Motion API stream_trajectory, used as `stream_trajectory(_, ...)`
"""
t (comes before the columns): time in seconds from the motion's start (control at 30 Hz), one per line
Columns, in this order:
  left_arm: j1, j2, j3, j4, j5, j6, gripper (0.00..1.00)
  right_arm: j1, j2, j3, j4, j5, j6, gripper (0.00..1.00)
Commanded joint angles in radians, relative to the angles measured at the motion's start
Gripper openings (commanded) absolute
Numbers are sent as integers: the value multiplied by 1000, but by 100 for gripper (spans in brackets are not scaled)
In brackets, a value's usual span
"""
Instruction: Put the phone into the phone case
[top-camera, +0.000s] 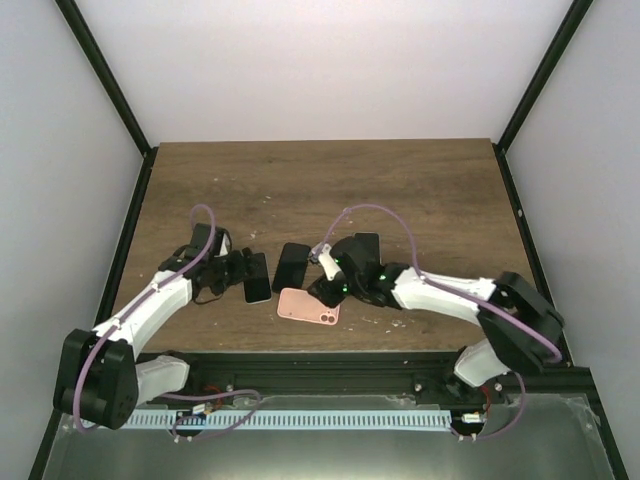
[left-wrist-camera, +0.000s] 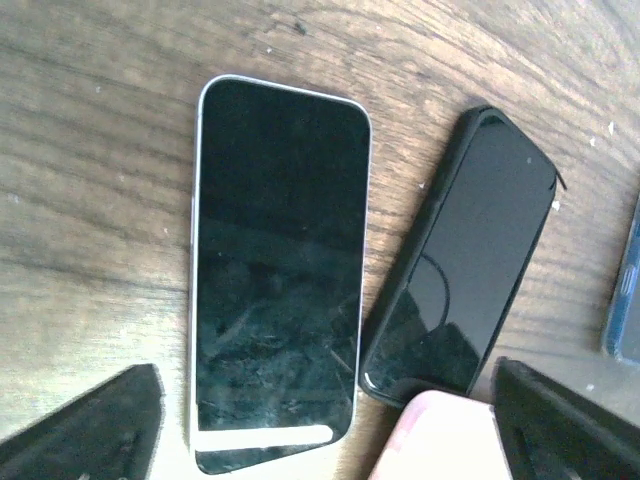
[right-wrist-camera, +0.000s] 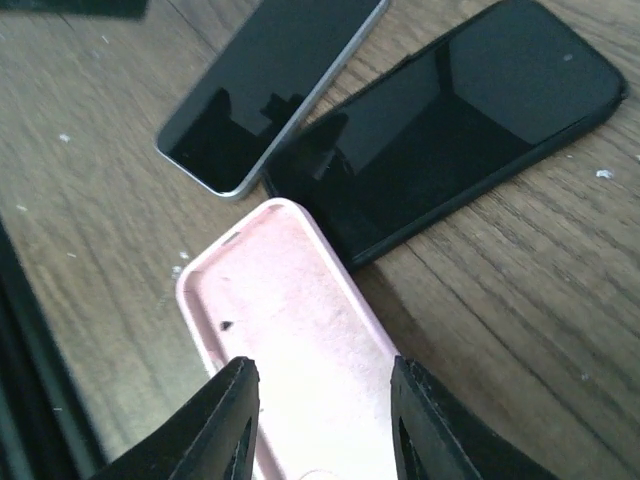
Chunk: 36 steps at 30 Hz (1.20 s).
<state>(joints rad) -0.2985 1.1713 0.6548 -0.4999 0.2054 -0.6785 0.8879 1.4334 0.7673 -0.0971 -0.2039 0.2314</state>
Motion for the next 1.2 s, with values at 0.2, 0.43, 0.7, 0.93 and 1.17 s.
stream_trajectory(0.2, 41, 3, 5, 33, 34, 43, 97, -9, 230, 136, -53, -2, -207, 34)
stream_trajectory(0.43, 40, 41, 10, 51, 52, 70, 92, -9, 301, 132, -49, 38, -224, 26)
stream_trajectory(0.7, 38, 96, 36, 46, 19, 101, 83, -9, 240, 119, -114, 94, -73, 2)
stream_trajectory(0.93, 14, 166, 103, 14, -60, 141, 92, -8, 130, 30, -231, 172, 303, 1)
stream_trajectory(1.17, -23, 278, 175, -25, -137, 160, 97, 11, -42, -121, -194, 268, 620, 6)
